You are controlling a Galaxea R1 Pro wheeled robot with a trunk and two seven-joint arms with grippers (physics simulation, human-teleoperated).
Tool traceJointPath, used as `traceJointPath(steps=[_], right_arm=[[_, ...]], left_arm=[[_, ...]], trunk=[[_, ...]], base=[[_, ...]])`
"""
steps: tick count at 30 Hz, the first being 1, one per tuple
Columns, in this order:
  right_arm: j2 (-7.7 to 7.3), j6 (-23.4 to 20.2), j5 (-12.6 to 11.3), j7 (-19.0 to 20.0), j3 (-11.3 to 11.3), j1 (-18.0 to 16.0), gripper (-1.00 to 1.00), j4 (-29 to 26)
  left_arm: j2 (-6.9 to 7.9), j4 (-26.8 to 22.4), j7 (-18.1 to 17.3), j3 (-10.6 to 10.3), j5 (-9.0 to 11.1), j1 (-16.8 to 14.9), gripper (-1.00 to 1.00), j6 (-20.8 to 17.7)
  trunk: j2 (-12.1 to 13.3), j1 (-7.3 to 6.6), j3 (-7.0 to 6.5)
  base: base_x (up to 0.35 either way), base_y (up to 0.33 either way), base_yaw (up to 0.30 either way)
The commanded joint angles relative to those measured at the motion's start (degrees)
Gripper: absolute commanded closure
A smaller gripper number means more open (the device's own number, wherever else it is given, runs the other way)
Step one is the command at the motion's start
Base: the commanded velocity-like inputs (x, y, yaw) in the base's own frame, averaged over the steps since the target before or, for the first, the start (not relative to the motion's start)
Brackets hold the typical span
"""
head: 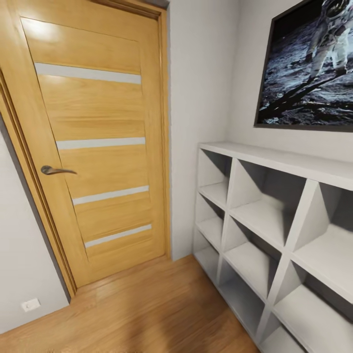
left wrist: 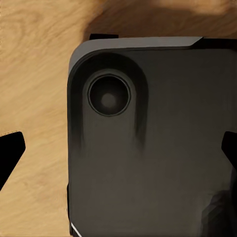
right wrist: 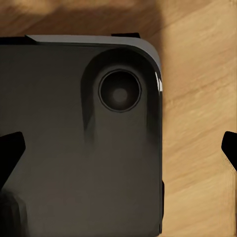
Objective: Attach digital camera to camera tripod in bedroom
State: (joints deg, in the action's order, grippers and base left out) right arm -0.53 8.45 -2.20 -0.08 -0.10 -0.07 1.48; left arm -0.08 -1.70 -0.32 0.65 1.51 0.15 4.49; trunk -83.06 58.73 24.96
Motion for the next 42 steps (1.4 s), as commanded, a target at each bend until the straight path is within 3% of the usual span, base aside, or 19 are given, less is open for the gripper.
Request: traceJointPath(steps=[1, 20, 42], right_arm=[[0.0, 0.34, -0.21, -0.01, 0.01, -0.02, -1.0, 0.1], [0.0, 0.34, -0.24, -0.01, 0.01, -0.02, -1.0, 0.1], [0.0, 0.29, -0.17, 0.17, 0.01, -0.02, -1.0, 0.1]], left_arm=[[-0.01, -0.06, -0.03, 0.05, 0.16, 0.02, -1.0, 0.09], [-0.01, -0.06, -0.19, 0.05, 0.16, 0.02, -1.0, 0.09], [-0.08, -0.06, -0.29, 0.04, 0.07, 0.01, -1.0, 0.08]], trunk=[[-0.02, 0.0, 0.01], [-0.02, 0.0, -0.41], [-0.02, 0.0, -0.5]], base=[[0.0, 0.0, 0.268], [0.0, 0.018, 0.268], [0.0, 0.305, 0.054]])
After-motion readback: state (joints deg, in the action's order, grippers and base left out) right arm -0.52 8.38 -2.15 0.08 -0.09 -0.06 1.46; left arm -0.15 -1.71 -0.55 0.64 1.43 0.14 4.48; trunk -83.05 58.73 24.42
